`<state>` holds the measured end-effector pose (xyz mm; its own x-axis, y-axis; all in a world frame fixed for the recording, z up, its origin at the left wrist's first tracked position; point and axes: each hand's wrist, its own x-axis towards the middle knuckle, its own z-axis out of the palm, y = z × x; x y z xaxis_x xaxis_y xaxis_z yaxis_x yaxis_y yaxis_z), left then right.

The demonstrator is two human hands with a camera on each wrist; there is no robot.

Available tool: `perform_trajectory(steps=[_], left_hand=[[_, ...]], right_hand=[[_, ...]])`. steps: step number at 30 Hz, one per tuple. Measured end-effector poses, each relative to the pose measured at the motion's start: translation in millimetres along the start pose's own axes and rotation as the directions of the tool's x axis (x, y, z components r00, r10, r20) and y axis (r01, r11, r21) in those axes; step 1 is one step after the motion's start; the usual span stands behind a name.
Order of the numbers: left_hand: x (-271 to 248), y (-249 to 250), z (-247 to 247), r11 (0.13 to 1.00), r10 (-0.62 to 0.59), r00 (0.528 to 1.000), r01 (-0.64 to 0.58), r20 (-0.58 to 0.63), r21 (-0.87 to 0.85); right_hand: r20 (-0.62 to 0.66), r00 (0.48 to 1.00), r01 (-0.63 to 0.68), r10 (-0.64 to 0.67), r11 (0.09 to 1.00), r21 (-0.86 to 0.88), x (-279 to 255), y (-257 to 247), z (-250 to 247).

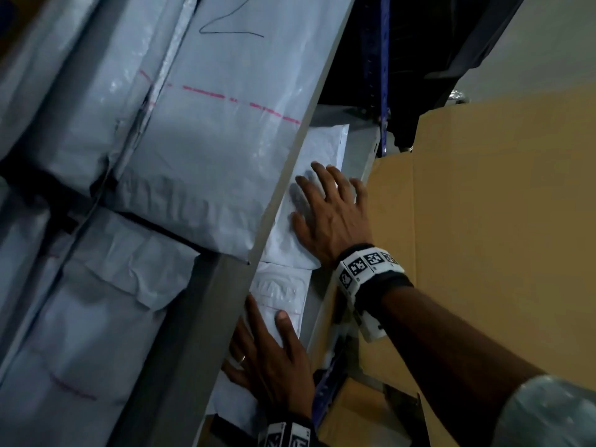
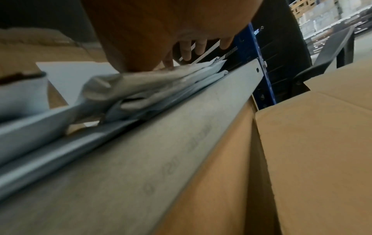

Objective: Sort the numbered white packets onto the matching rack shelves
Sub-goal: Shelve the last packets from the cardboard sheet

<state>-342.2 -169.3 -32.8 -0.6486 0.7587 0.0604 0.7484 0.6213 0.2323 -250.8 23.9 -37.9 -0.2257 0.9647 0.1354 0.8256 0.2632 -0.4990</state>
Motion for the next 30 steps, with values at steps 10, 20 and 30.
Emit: perform_trajectory(steps=[10, 20, 30], left_hand=[[0, -5, 8, 0.997, 0.046, 0.999, -0.046, -0.004, 0.067], [-4, 5, 15, 0.998, 0.028, 1.0, -0.029, 0.012, 0.065], [-3, 7, 14, 0.999, 0.003, 1.0, -0.002, -0.021, 0.05]], right_hand=[[0.124, 0.99, 0.079, -0.065, 0.991, -0.112, 11, 9, 11], [0.129, 0.992, 0.022, -0.004, 0.99, -0.137, 17, 14, 23], [0.176, 0.984, 0.036, -0.016, 0.993, -0.112, 20, 13, 19]])
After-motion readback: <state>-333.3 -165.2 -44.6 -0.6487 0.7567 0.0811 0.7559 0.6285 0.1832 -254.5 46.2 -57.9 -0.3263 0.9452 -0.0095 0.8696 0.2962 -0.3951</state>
